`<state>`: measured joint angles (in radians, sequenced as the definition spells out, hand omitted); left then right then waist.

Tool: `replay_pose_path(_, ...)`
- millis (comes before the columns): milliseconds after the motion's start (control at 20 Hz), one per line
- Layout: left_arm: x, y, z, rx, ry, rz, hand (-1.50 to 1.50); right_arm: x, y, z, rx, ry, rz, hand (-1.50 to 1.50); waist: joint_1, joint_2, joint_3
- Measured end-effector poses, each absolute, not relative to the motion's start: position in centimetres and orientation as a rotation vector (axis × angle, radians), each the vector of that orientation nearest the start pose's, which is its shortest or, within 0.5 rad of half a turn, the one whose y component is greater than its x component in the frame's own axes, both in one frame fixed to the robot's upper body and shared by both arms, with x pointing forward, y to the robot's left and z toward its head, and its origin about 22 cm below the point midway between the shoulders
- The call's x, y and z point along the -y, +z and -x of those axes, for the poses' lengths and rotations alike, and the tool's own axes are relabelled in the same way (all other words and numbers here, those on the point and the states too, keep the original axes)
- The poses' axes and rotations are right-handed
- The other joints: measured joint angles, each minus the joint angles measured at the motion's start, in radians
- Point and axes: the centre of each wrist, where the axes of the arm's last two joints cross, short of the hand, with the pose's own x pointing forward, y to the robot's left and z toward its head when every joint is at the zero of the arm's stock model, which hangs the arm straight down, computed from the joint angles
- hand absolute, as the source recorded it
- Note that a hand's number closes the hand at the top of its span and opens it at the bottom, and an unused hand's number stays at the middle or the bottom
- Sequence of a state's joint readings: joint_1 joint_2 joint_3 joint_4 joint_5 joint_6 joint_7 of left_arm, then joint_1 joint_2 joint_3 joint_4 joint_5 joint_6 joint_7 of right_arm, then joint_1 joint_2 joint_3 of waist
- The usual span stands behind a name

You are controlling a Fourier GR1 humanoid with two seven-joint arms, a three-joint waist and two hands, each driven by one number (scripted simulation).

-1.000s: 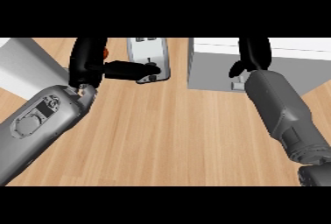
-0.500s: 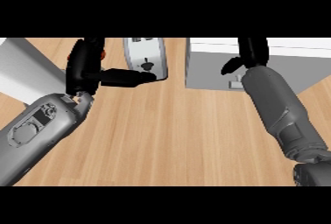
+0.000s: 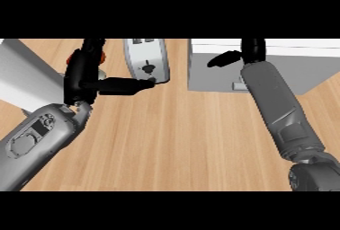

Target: Pick up the can, place it into the drawer and close the drawer

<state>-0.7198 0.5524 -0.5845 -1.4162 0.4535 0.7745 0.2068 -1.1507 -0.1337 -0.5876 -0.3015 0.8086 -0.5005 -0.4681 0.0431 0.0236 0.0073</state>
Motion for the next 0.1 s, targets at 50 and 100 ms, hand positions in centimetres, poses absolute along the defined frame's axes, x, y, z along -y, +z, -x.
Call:
replay_pose_path(50,-17.39,14.05,-34.27,1.713,-0.056,-0.265,-1.5,18.55,9.28,-46.29,1.907,0.365,0.734,-1.5,-0.001,0.0,0.0)
replay_pose_path(100,-17.37,13.99,-34.09,1.712,-0.056,-0.262,-1.5,18.57,9.34,-46.33,1.906,0.343,0.712,-1.5,0.0,0.0,0.0)
